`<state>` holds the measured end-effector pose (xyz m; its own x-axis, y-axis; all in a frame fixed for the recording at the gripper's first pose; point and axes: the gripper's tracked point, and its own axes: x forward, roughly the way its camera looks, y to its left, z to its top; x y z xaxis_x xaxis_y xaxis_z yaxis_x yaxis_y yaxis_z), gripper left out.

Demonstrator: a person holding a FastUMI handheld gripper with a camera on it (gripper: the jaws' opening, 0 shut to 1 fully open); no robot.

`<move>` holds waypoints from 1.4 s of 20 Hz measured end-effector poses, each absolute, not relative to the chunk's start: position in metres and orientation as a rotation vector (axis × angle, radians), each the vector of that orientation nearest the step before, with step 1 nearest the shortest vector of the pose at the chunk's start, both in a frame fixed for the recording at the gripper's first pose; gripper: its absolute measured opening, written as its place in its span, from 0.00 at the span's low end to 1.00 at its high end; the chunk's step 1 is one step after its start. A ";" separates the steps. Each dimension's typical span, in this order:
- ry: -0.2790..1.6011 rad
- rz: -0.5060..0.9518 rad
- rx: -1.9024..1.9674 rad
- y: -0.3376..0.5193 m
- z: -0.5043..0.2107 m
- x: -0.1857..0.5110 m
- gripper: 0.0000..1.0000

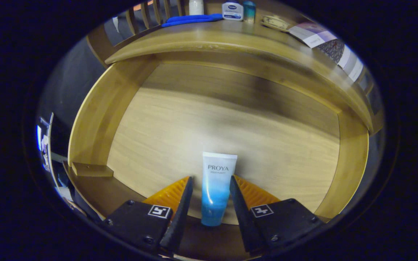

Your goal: Pull open the drawer, take out the items inside it, and place them on the countertop above the cabinet.

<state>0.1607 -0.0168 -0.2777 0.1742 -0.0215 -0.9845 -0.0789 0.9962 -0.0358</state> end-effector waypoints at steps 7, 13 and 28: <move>1.425 0.020 -0.112 -0.023 -0.291 0.153 0.57; 1.363 0.019 -0.133 -0.021 -0.280 0.160 0.50; 1.086 -0.024 -0.140 -0.037 -0.156 0.220 0.49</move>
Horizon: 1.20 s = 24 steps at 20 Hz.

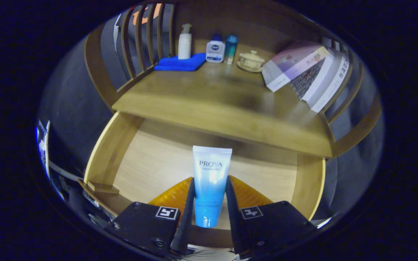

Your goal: Pull open the drawer, take out the items inside it, and place them on the countertop above the cabinet.

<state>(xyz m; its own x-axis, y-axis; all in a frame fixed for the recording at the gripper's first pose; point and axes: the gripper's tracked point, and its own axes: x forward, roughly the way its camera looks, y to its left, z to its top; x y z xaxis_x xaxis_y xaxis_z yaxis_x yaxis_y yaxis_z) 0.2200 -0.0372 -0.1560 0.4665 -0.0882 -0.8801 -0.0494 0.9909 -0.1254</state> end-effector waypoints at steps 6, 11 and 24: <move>0.980 -0.090 -0.202 -0.055 -0.119 0.280 0.49; 0.962 -0.162 -0.243 -0.075 -0.126 0.324 0.49; 0.879 -0.192 -0.330 -0.075 -0.150 0.393 0.51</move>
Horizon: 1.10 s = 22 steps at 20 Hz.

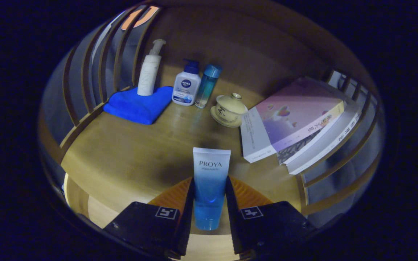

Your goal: Pull open the drawer, take out the items inside it, and place them on the countertop above the cabinet.

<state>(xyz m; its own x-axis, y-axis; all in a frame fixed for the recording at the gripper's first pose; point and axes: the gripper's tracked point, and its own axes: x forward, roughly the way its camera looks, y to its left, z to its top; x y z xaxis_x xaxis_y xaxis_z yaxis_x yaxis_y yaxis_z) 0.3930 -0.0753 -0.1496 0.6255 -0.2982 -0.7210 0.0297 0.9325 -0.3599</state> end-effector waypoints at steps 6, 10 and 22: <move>0.852 -0.162 -0.257 -0.065 -0.138 0.382 0.58; 0.842 -0.125 -0.158 -0.047 -0.122 0.358 0.57; 0.700 0.012 -0.074 0.002 -0.084 0.214 0.87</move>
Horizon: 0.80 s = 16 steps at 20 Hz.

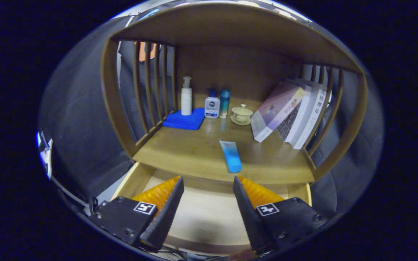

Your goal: Pull open the drawer, take out the items inside it, and place them on the countertop above the cabinet.

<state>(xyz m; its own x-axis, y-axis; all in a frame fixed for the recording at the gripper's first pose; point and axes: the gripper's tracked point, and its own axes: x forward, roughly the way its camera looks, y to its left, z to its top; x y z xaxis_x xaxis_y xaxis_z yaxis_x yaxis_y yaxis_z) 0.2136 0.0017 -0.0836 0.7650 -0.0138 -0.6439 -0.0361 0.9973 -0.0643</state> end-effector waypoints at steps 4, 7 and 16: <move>0.599 0.046 -0.069 0.011 -0.076 0.163 0.90; 0.520 0.026 -0.093 0.013 -0.098 0.131 1.00; 0.320 -0.097 -0.076 -0.009 -0.143 0.059 1.00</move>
<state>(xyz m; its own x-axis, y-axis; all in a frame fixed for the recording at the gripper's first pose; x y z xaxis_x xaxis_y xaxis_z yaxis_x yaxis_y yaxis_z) 0.0588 -0.0085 -0.1435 0.9447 -0.1075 -0.3097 0.0835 0.9924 -0.0900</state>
